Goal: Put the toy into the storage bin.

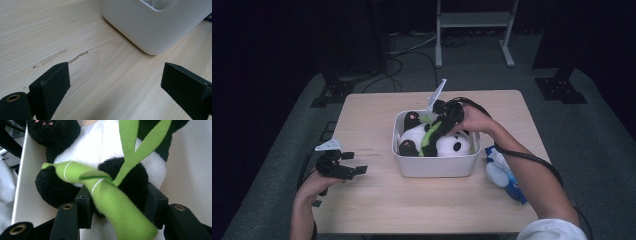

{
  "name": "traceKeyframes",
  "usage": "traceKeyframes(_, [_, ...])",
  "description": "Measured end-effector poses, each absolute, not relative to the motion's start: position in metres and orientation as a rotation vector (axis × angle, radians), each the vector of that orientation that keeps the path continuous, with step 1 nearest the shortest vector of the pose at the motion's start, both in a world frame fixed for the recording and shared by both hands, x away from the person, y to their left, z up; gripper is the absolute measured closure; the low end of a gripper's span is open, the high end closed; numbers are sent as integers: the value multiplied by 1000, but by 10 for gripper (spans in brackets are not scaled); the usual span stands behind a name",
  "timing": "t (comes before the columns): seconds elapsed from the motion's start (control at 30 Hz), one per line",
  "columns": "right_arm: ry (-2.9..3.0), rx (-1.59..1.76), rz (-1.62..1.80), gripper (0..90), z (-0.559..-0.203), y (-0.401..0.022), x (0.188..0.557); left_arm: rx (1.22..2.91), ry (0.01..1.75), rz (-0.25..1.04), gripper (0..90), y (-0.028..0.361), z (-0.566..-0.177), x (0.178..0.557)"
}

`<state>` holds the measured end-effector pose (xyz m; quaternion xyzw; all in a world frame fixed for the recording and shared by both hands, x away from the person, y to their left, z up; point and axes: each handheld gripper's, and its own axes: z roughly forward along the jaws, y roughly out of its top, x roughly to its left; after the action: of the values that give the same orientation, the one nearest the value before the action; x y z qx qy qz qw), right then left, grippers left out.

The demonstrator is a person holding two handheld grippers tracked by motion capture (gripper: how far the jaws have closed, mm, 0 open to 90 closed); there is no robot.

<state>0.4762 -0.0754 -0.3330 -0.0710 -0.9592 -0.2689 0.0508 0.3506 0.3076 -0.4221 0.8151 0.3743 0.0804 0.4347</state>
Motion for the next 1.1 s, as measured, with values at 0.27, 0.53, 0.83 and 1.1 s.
traceKeyframes(0.27, [-2937,-233,-767,450,-343,-73,476,2032,930,200,74,308,-422,350])
traceKeyframes(0.53, [-2953,-248,-732,428,-349,-73,474,2034,932,194,74,306,-422,350])
traceKeyframes(0.83, [-2906,-288,-825,413,-337,-82,476,2044,927,193,74,305,-424,350])
traceKeyframes(1.1, [-2895,-310,-850,388,-333,-87,472,2044,926,195,74,304,-423,350])
